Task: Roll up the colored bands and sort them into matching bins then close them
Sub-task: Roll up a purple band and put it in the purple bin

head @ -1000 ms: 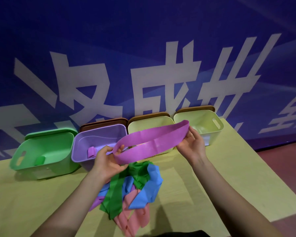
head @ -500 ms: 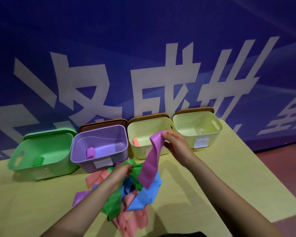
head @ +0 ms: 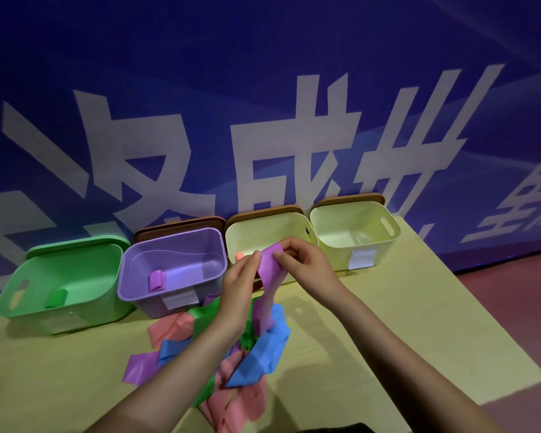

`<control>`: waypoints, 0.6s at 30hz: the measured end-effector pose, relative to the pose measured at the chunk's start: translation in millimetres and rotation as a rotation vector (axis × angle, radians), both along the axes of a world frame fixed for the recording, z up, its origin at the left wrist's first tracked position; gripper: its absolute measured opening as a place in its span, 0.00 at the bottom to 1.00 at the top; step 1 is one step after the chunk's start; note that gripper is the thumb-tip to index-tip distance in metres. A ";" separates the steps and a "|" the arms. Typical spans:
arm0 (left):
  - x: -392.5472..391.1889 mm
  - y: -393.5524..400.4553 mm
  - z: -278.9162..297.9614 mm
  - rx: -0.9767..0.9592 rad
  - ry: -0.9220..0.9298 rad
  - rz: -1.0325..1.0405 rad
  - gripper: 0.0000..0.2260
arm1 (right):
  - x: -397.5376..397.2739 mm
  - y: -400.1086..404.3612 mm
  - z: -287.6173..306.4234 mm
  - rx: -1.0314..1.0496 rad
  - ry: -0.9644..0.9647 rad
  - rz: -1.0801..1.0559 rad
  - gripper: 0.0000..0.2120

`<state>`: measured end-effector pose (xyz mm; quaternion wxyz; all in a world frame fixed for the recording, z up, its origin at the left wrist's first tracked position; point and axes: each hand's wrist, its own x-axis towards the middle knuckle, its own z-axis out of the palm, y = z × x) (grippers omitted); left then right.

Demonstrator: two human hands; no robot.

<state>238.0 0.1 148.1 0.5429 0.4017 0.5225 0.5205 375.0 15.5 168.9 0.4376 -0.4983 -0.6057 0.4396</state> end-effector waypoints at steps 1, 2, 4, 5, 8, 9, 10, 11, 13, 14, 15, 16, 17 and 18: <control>0.4 0.0 1.4 0.010 0.019 0.017 0.10 | -0.2 -0.7 -1.1 -0.002 -0.008 -0.004 0.07; 0.5 0.3 2.5 0.026 0.041 0.028 0.11 | -0.6 -1.1 -2.3 -0.002 -0.016 -0.013 0.07; 1.5 -0.7 7.3 0.059 0.084 0.030 0.11 | -2.3 -1.8 -4.4 0.005 -0.022 -0.055 0.06; 1.7 -1.1 9.2 0.072 0.103 0.029 0.10 | -3.8 -2.1 -5.1 0.004 -0.005 -0.089 0.05; 0.1 -0.4 14.0 0.108 0.131 0.020 0.10 | -5.4 -2.6 -3.5 0.037 0.093 -0.206 0.07; -0.6 -0.2 16.8 0.129 0.140 0.010 0.11 | -4.0 -1.8 -2.5 0.058 0.102 -0.223 0.08; -1.8 -0.1 20.2 0.151 0.149 0.001 0.10 | -2.3 -1.5 -0.4 0.067 0.098 -0.210 0.09; -2.9 0.4 24.3 0.173 0.152 -0.005 0.10 | -0.9 -1.2 2.0 0.063 0.090 -0.174 0.09; -5.7 3.7 31.5 0.211 0.146 -0.014 0.10 | 0.4 -0.3 4.5 0.054 0.089 -0.087 0.06; -6.7 5.7 35.2 0.230 0.147 -0.020 0.09 | -0.3 -0.4 5.3 0.055 0.097 -0.070 0.05; -7.1 7.3 39.2 0.248 0.136 -0.029 0.09 | -1.3 -0.3 5.8 0.062 0.112 -0.073 0.05; -8.0 9.1 42.0 0.259 0.110 -0.035 0.08 | -2.5 -0.4 6.8 0.071 0.137 -0.082 0.05; -8.8 10.5 44.1 0.260 0.065 -0.042 0.07 | -3.3 0.0 7.6 0.082 0.163 -0.088 0.05; -9.9 11.1 45.5 0.251 0.023 -0.053 0.07 | -4.2 0.0 9.5 0.096 0.191 -0.087 0.04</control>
